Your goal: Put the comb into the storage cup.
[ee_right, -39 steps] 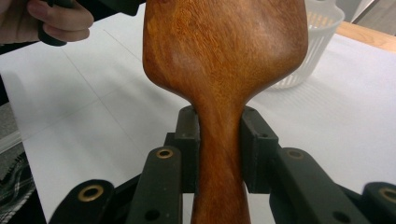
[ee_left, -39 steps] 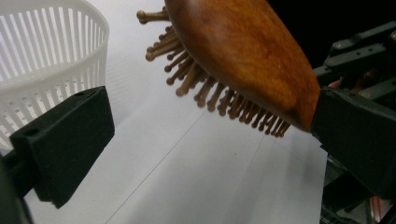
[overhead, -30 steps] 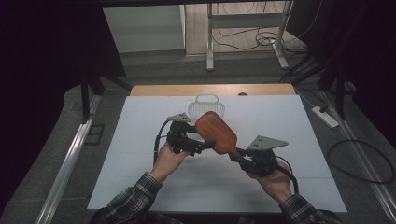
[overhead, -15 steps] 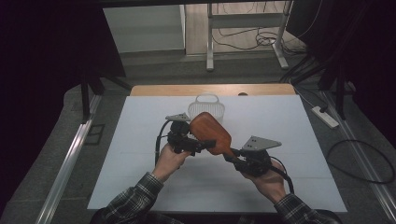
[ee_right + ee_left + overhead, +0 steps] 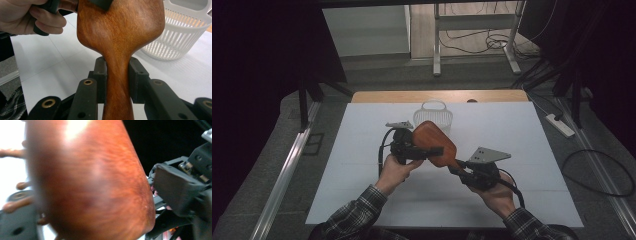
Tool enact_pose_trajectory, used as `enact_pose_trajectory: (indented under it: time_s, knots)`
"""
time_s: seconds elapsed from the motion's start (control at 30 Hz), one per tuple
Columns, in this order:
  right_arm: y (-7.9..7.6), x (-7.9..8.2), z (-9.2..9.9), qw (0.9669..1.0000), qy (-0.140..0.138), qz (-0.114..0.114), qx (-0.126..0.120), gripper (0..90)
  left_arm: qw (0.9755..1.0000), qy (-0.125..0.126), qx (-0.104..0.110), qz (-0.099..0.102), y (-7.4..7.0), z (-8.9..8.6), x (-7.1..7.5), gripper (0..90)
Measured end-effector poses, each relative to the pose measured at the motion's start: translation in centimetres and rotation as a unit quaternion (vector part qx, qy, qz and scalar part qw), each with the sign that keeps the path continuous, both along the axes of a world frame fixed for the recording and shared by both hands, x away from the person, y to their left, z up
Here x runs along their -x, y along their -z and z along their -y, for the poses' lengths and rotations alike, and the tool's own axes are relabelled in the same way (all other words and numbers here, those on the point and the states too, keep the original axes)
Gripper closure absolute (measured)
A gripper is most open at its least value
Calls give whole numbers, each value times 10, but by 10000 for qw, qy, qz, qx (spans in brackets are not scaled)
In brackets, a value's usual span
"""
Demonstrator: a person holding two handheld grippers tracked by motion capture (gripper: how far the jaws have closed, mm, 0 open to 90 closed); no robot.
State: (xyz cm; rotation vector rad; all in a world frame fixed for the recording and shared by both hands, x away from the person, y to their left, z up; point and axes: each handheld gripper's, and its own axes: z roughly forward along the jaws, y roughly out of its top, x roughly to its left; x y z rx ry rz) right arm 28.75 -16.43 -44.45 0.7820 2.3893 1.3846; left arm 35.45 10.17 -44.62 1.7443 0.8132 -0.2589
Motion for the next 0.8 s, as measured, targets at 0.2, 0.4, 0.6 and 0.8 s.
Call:
enact_pose_trajectory:
  time_s: [0.2,0.4,0.6,0.8]
  knots:
    - [3,-2,0,10000,-48,-12,77,717,9984,144,366,-418,3,-6,-4,358]
    - [7,-2,-3,9997,-88,-14,228,718,9957,341,637,-587,3,-9,-5,468]
    - [9,-2,-4,9995,-79,42,312,717,9948,425,703,-610,3,-9,-4,527]
    - [10,-2,-6,9992,-110,125,353,705,9971,483,508,-290,-5,-7,0,550]
